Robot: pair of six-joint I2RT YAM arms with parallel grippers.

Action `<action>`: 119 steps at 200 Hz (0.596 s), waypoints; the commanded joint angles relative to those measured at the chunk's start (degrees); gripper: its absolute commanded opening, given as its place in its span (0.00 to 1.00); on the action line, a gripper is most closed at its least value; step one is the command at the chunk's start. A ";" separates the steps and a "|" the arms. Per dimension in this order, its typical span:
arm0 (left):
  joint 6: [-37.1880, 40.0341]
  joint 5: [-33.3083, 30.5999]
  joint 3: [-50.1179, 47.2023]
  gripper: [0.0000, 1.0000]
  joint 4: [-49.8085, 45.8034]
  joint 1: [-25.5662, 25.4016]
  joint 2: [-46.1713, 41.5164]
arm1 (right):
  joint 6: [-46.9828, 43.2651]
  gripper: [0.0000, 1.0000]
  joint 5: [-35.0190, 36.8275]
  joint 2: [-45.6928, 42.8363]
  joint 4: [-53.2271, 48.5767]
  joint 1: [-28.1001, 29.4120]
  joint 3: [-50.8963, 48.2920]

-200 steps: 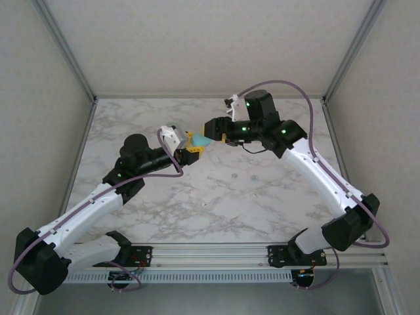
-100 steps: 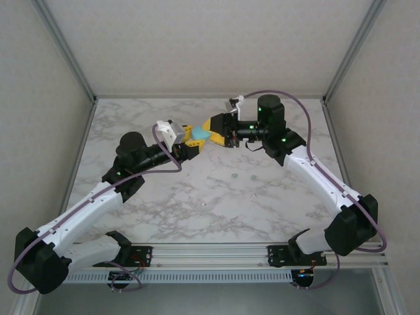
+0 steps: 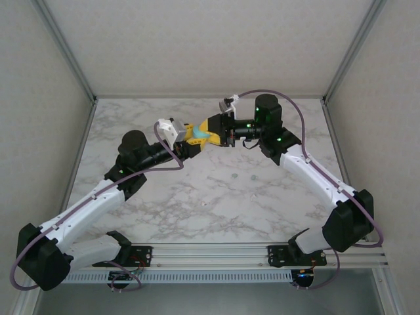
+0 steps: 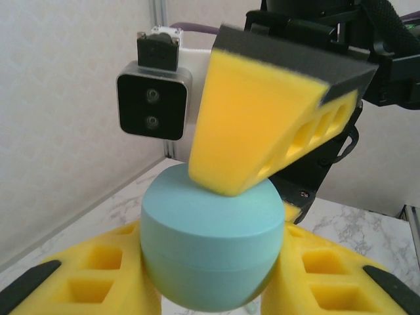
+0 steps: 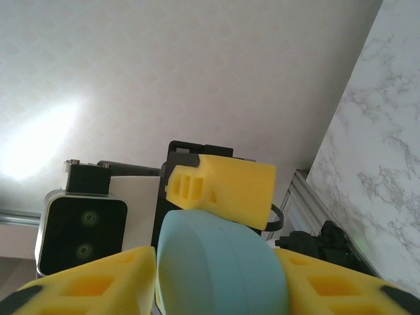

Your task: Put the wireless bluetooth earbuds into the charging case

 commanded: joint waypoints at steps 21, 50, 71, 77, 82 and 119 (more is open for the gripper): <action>0.11 0.33 2.05 0.27 1.05 -0.20 0.33 | -3.90 0.31 0.51 -0.34 -3.49 0.45 -0.28; 1.26 -0.44 2.05 0.34 -1.24 -0.20 -0.10 | -5.57 0.20 4.70 -1.23 -4.59 0.47 -1.54; 1.76 -2.34 1.84 0.53 -3.49 -0.20 -0.44 | -5.37 0.16 7.67 -2.14 -2.29 0.42 -3.37; 1.73 -3.00 1.68 0.54 -3.95 -0.20 -0.69 | -5.09 0.16 8.53 -2.44 -1.41 0.36 -4.02; 1.74 -3.45 1.32 0.57 -4.08 -0.20 -0.90 | -4.91 0.16 9.31 -2.72 -0.61 0.28 -4.40; 3.01 -6.82 -1.18 0.80 -7.90 -0.20 -3.95 | -7.71 0.15 16.13 -5.82 0.36 -1.80 -8.21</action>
